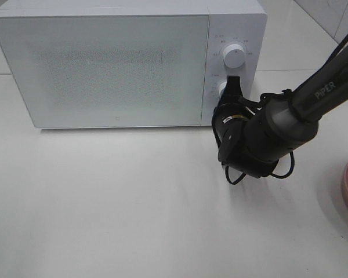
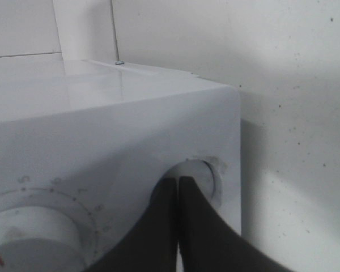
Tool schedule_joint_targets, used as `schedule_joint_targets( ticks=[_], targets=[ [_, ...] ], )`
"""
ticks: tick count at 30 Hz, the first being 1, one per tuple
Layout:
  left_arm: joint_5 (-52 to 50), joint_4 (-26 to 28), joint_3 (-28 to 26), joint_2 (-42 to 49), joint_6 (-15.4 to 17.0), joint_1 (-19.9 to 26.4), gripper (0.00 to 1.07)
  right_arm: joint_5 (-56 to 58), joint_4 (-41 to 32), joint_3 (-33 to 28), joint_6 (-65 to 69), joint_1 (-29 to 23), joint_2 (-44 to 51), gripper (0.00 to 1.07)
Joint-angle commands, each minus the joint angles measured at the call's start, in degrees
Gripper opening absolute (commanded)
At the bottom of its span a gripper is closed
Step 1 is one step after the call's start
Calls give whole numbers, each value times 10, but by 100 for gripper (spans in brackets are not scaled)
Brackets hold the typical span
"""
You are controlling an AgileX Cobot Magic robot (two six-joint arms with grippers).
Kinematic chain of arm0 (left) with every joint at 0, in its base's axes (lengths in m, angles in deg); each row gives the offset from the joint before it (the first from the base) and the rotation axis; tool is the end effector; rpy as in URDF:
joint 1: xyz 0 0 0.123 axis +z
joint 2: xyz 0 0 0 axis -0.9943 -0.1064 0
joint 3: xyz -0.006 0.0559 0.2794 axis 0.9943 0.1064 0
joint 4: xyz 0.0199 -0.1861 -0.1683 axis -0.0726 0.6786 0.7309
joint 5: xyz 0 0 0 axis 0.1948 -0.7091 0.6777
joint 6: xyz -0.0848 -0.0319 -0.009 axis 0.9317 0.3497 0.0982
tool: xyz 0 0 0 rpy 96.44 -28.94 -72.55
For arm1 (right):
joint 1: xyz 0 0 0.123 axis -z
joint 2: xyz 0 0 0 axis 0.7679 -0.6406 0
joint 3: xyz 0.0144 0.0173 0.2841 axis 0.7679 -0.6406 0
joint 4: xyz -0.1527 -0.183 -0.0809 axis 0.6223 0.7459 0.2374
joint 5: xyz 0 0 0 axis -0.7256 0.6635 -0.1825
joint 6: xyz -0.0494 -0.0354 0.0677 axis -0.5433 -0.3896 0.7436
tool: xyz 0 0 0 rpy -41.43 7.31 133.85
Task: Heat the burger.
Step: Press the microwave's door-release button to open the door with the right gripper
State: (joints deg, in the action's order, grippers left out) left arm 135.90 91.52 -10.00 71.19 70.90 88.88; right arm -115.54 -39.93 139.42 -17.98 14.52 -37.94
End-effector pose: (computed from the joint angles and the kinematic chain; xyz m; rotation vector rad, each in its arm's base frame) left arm -0.0050 -0.0119 0.2802 0.0113 2.0106 -0.0587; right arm 0.3446 0.1785 0.0849 1.4758 1.4068 0.9465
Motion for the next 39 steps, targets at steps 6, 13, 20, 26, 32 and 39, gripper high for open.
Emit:
schedule_joint_targets(
  ticks=[6,13,20,26,32,39],
  targets=[
    [-5,2,0,11,2,-2,98,-122,53,69,-25,24,-4,0],
    [-5,2,0,11,2,-2,98,-144,57,91,-43,31,-7,0],
    [-5,2,0,11,2,-2,98,-146,57,91,-46,31,-7,0],
    [-5,2,0,11,2,-2,98,-134,56,91,-47,31,-7,0],
    [-5,2,0,11,2,-2,98,-103,53,89,-47,29,-7,0],
    [-5,2,0,11,2,-2,98,-49,53,54,-40,29,6,0]
  ],
)
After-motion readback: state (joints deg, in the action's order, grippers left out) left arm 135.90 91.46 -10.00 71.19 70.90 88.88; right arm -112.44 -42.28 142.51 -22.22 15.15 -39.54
